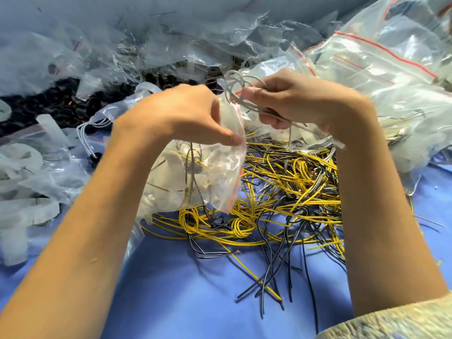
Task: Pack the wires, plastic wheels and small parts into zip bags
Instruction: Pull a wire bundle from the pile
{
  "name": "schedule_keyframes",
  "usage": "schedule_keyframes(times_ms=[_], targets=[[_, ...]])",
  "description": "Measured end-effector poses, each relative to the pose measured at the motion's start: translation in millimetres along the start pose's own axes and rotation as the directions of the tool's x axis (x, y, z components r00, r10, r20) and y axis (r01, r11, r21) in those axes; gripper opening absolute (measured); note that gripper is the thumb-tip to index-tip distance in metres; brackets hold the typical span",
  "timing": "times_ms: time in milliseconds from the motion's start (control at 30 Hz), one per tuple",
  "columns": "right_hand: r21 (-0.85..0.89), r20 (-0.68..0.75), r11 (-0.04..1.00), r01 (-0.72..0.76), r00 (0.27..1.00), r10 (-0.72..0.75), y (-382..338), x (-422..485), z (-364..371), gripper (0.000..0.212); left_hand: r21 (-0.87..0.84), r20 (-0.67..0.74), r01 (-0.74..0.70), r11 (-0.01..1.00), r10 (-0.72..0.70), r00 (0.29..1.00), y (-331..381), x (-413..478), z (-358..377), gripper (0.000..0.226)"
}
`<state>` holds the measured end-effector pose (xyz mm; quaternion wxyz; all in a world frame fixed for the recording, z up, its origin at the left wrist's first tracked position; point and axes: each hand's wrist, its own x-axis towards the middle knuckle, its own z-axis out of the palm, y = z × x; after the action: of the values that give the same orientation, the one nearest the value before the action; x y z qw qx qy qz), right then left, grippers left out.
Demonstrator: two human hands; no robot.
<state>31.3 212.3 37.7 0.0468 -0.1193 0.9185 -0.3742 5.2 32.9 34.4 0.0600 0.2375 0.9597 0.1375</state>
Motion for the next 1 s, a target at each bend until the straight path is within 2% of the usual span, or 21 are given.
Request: schedule_keyframes(times_ms=[100, 167, 267, 333, 433, 533, 567, 667, 833, 933, 1000], targets=[[-0.004, 0.030, 1.000, -0.028, 0.999, 0.028, 1, 2, -2, 0.034, -0.009, 0.012, -0.030, 0.999, 0.031, 0.999, 10, 3, 10, 0.058], [0.013, 0.046, 0.999, -0.041, 0.998, 0.041, 3, 1, -3, 0.037, 0.019, -0.006, -0.049, 0.999, 0.049, 0.999, 15, 4, 17, 0.051], [0.035, 0.027, 0.997, -0.069, 0.997, 0.069, 4, 1, -3, 0.026, 0.104, -0.017, -0.052, 0.993, 0.055, 0.998, 17, 4, 22, 0.037], [0.079, 0.040, 0.990, -0.113, 0.993, 0.110, 5, 1, -2, 0.032, 0.132, -0.026, -0.049, 0.990, 0.052, 0.998, 19, 3, 25, 0.031], [0.091, 0.037, 0.988, -0.127, 0.992, 0.124, 3, -1, 0, 0.024, 0.096, -0.037, -0.047, 0.994, 0.051, 0.998, 23, 0, 25, 0.048], [-0.011, 0.026, 0.996, -0.091, 0.996, 0.091, 2, -4, -1, 0.015, 0.217, -0.036, -0.041, 0.975, 0.050, 0.998, 29, -3, 31, 0.069], [-0.038, 0.030, 0.996, -0.075, 0.997, 0.076, 2, -5, -3, 0.019, 0.275, -0.017, -0.042, 0.961, 0.048, 0.999, 31, -4, 34, 0.070], [-0.045, 0.033, 0.998, -0.037, 0.999, 0.038, 2, -7, -8, 0.030, 0.342, 0.014, -0.047, 0.939, 0.045, 0.999, 36, -6, 38, 0.050], [0.043, -0.068, 0.994, 0.096, 0.993, -0.092, 0, -7, -9, 0.015, 0.216, 0.012, -0.042, 0.976, 0.041, 0.999, 24, -2, 19, 0.026], [0.102, -0.135, 0.983, 0.155, 0.981, -0.141, -5, -4, -7, 0.027, 0.053, -0.037, 0.025, 0.998, -0.023, 0.999, 16, -3, 2, 0.031], [0.173, -0.146, 0.980, 0.101, 0.986, -0.076, -5, -1, -6, 0.044, -0.014, -0.107, 0.062, 0.998, -0.063, 0.992, 11, -4, -5, 0.039]])
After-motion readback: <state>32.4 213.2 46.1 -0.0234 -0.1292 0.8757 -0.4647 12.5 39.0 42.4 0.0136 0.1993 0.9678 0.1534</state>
